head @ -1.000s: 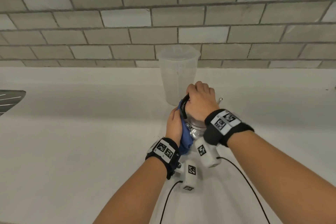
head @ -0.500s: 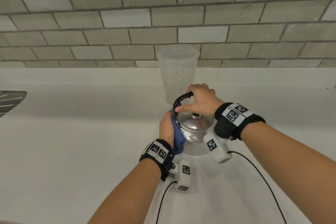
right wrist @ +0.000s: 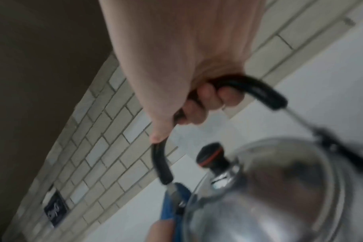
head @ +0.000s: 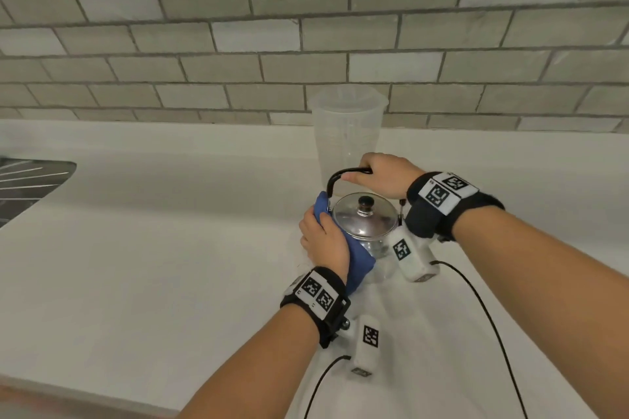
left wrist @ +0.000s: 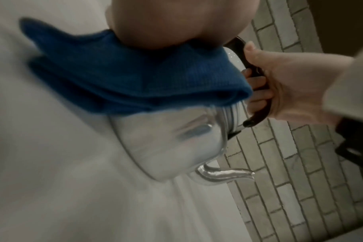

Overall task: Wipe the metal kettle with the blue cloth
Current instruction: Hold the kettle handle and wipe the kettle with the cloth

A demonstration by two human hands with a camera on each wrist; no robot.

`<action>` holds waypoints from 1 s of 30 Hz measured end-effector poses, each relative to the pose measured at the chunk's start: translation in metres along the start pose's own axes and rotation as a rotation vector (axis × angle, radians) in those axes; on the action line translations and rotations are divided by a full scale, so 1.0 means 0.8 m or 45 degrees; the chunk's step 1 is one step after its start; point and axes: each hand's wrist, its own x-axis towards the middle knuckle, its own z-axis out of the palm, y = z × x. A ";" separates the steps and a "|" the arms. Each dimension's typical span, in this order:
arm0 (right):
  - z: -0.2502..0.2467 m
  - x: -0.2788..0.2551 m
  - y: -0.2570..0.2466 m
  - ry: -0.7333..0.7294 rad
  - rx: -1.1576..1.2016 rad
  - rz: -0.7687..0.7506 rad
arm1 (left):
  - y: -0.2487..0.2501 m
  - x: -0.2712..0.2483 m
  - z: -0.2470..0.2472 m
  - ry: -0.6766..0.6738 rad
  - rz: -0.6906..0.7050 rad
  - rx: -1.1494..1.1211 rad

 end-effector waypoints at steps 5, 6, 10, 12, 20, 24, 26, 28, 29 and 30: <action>0.020 0.002 0.007 0.151 0.059 0.254 | 0.007 -0.012 0.015 0.082 -0.028 0.105; 0.022 0.001 0.007 0.160 0.081 0.308 | 0.008 -0.019 0.017 0.117 -0.042 0.145; 0.017 -0.002 0.014 0.156 0.255 0.395 | 0.011 -0.049 0.024 0.139 0.021 0.225; 0.006 -0.011 0.024 0.128 0.591 0.295 | 0.005 -0.046 0.019 0.070 0.132 0.220; -0.034 -0.028 0.072 -0.126 -0.094 -0.523 | 0.002 0.013 -0.006 -0.410 0.200 -0.110; -0.041 -0.027 0.069 0.015 -0.431 -0.597 | 0.005 0.016 -0.002 -0.386 0.138 -0.190; -0.044 -0.027 0.067 -0.003 -0.452 -0.602 | 0.002 0.011 0.002 -0.368 0.091 -0.250; -0.046 -0.028 0.068 -0.047 -0.430 -0.612 | 0.000 0.007 0.005 -0.344 0.044 -0.267; -0.047 -0.030 0.068 -0.066 -0.399 -0.613 | -0.001 0.007 0.006 -0.337 0.025 -0.279; -0.048 -0.032 0.068 -0.081 -0.369 -0.607 | -0.001 0.007 0.007 -0.326 0.016 -0.291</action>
